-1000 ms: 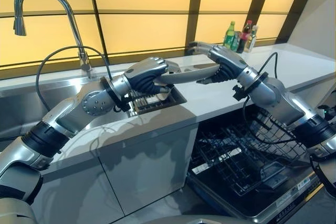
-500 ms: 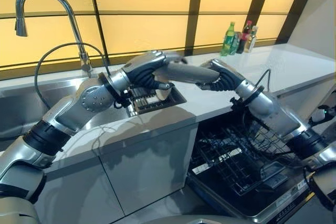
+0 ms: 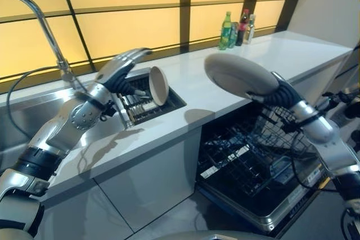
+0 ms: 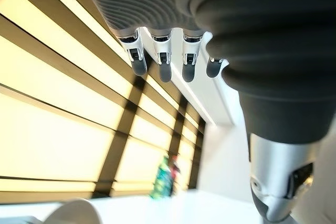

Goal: Pick up plates and place into dishwasher.

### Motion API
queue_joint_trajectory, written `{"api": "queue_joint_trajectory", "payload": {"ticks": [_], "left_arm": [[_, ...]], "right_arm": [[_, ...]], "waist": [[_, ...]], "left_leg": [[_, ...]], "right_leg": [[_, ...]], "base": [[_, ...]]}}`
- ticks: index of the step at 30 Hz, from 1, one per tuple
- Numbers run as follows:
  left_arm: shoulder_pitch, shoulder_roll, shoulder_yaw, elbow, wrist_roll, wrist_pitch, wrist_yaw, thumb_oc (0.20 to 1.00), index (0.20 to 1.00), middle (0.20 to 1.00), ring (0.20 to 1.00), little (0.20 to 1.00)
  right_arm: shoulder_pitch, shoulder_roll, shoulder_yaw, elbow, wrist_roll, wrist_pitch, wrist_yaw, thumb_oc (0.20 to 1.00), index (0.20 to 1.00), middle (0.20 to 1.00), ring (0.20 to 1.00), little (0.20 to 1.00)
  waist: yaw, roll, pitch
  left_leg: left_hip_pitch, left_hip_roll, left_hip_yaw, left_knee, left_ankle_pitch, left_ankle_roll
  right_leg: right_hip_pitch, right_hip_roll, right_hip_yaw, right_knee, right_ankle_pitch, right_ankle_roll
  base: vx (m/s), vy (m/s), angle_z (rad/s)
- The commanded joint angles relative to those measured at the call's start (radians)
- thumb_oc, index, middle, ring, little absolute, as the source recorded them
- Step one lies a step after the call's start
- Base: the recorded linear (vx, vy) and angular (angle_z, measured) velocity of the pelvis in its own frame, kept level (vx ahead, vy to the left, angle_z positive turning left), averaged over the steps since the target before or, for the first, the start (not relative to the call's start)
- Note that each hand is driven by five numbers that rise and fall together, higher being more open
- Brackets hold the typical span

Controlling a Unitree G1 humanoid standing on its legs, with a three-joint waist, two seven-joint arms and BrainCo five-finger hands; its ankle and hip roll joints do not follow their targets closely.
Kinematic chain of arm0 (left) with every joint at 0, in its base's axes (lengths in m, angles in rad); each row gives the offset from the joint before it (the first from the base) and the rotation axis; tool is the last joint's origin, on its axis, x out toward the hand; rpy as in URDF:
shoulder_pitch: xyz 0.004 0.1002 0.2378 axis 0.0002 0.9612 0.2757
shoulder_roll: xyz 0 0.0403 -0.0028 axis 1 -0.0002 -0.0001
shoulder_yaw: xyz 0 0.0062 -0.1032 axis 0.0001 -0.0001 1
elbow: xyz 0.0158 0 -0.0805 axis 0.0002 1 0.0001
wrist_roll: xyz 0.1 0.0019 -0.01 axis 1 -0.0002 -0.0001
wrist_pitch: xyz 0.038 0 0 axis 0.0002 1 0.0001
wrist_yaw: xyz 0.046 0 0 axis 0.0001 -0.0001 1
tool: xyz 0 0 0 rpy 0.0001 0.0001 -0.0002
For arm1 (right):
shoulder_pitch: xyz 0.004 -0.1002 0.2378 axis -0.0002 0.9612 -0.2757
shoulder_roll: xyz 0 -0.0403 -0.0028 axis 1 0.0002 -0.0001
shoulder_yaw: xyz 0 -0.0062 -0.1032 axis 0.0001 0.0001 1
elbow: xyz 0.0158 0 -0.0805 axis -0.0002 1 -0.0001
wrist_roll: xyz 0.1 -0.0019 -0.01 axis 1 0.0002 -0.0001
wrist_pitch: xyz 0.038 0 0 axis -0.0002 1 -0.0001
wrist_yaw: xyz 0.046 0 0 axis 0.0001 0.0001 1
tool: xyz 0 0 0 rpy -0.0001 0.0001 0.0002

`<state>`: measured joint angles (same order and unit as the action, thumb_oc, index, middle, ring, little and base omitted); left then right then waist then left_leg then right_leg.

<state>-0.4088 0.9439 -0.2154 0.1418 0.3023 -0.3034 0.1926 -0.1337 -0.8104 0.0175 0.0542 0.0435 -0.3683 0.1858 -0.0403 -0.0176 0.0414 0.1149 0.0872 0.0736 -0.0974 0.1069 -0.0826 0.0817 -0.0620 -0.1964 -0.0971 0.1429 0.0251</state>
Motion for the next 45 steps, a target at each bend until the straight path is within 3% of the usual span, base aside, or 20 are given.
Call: {"api": "queue_joint_trajectory", "payload": {"ticks": [1, 8, 15, 24, 28, 39, 45], "left_arm": [[-0.011, 0.048, 0.099, 0.069, 0.043, 0.02, 0.135, 1.0, 1.0, 1.0, 1.0, 1.0], [0.0, 0.071, 0.144, 0.172, -0.005, 0.051, 0.217, 1.0, 1.0, 1.0, 1.0, 1.0], [-0.031, 0.077, 0.098, 0.174, -0.005, 0.095, 0.232, 1.0, 1.0, 1.0, 1.0, 1.0], [-0.171, 0.054, -0.033, 0.171, -0.021, 0.128, 0.216, 1.0, 1.0, 1.0, 1.0, 1.0], [-0.239, 0.039, -0.081, 0.159, -0.031, 0.13, 0.201, 1.0, 1.0, 1.0, 1.0, 1.0], [-0.373, 0.013, -0.164, 0.103, -0.058, 0.158, 0.15, 1.0, 1.0, 1.0, 1.0, 1.0], [-0.412, 0.021, -0.182, 0.059, -0.068, 0.185, 0.131, 1.0, 1.0, 1.0, 1.0, 1.0]], "right_arm": [[-0.003, -0.049, -0.053, -0.032, 0.11, -0.002, 0.088, 0.2, 0.2, 0.2, 0.2, 0.2], [0.053, -0.059, -0.052, 0.069, 0.14, 0.101, 0.195, 0.2, 0.2, 0.2, 0.2, 0.2], [0.021, -0.054, 0.049, 0.182, 0.078, 0.169, 0.176, 0.2, 0.2, 0.2, 0.2, 0.2], [-0.218, 0.048, 0.312, 0.456, 0.039, 0.317, 0.095, 0.2, 0.2, 0.2, 0.2, 0.2], [-0.323, 0.112, 0.387, 0.619, 0.052, 0.336, 0.083, 0.2, 0.2, 0.2, 0.2, 0.2], [-0.498, 0.244, 0.457, 1.046, 0.017, 0.411, 0.142, 0.2, 0.2, 0.2, 0.2, 0.2], [-0.522, 0.256, 0.459, 1.117, -0.002, 0.466, 0.158, 0.2, 0.2, 0.2, 0.2, 0.2]], "waist": [[-0.015, 0.012, 0.045], [-0.037, 0.009, 0.065], [-0.029, 0.009, 0.084], [0.024, 0.023, 0.106], [0.054, 0.031, 0.116], [0.117, 0.059, 0.136], [0.13, 0.077, 0.157]], "left_leg": [[0.057, -0.032, 0.059, 0.01, -0.178, 0.028], [0.053, -0.026, 0.072, 0.01, -0.17, 0.017], [0.044, -0.027, 0.064, 0.01, -0.164, 0.012], [0.024, -0.029, 0.036, 0.01, -0.155, 0.003], [0.013, -0.031, 0.017, 0.01, -0.151, 0.001], [-0.017, -0.037, -0.033, 0.01, -0.14, -0.002], [-0.033, -0.045, -0.052, 0.01, -0.133, -0.003]], "right_leg": [[0.077, -0.044, 0.037, 0.01, -0.157, 0.11], [0.069, -0.041, 0.045, 0.01, -0.154, 0.112], [0.064, -0.041, 0.038, 0.01, -0.151, 0.112], [0.057, -0.047, 0.009, 0.01, -0.152, 0.105], [0.055, -0.05, -0.004, 0.01, -0.153, 0.099], [0.046, -0.06, -0.031, 0.01, -0.157, 0.085], [0.038, -0.064, -0.035, 0.01, -0.156, 0.079]], "base": [[-0.01, -0.014, -0.14], [-0.01, -0.019, -0.12], [-0.01, -0.011, 0.0], [0.0, 0.0, 0.0], [-0.01, -0.001, 0.07], [-0.01, -0.003, 0.13], [-0.02, 0.012, 0.09]]}}
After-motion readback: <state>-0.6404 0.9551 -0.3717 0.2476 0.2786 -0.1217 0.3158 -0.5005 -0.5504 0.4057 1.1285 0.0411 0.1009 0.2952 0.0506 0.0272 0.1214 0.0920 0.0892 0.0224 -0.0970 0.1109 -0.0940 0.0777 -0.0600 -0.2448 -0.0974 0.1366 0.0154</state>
